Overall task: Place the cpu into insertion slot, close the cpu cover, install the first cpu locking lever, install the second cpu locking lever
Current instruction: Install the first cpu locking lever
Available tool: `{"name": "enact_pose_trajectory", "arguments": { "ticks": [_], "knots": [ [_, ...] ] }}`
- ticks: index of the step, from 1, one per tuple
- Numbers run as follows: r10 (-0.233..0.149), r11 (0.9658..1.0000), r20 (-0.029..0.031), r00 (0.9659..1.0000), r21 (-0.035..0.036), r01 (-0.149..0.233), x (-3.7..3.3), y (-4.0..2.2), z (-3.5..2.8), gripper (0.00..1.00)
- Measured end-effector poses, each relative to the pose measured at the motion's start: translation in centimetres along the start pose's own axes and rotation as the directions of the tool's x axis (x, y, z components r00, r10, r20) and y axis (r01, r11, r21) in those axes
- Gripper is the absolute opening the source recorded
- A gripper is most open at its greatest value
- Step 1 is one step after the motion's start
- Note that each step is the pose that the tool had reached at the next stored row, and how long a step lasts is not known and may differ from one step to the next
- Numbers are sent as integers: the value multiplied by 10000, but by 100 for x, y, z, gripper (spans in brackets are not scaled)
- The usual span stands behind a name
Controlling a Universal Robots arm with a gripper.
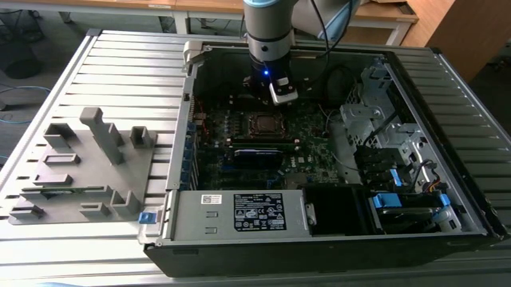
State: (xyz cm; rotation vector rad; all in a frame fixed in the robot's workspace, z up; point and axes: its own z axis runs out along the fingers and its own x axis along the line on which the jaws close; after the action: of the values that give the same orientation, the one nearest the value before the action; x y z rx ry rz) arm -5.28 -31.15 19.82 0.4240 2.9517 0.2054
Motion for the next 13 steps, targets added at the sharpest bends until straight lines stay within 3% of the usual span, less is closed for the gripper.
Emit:
{"name": "enact_pose_trajectory", "arguments": {
  "ticks": [13],
  "knots": [
    [177,9998,27,9998,25,-177,4,32,-32,11]
  ]
}}
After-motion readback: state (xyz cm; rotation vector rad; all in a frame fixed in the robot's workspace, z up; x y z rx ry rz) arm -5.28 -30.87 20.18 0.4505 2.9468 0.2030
